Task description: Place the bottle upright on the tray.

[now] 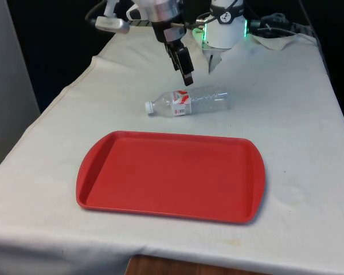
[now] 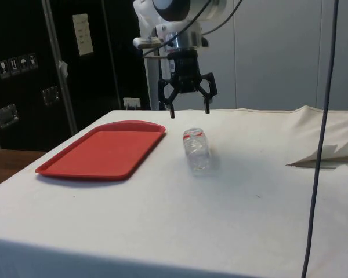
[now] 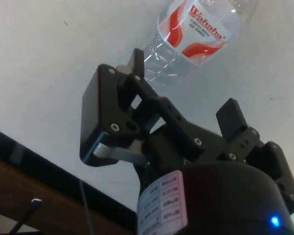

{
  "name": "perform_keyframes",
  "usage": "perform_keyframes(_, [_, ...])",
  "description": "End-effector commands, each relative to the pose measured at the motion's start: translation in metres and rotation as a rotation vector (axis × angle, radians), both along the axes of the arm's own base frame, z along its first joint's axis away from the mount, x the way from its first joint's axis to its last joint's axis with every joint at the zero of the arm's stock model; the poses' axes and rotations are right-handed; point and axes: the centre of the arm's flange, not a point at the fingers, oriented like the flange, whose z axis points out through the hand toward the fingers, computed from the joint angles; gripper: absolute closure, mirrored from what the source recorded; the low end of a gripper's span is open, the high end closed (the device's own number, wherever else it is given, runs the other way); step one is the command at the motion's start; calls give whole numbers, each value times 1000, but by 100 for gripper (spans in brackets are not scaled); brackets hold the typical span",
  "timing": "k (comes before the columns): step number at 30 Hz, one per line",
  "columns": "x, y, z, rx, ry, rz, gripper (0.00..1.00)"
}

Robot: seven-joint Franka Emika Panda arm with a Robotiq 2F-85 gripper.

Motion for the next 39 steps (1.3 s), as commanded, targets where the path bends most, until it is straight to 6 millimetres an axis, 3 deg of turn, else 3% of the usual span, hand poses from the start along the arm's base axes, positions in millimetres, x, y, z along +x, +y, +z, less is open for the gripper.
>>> perform_keyframes(1, [2, -1, 0, 24, 1, 1, 0])
perform_keyframes(14, [17, -17, -14, 89, 68, -1, 0])
perform_keyframes(39, [29, -50, -40, 200, 146, 10, 0])
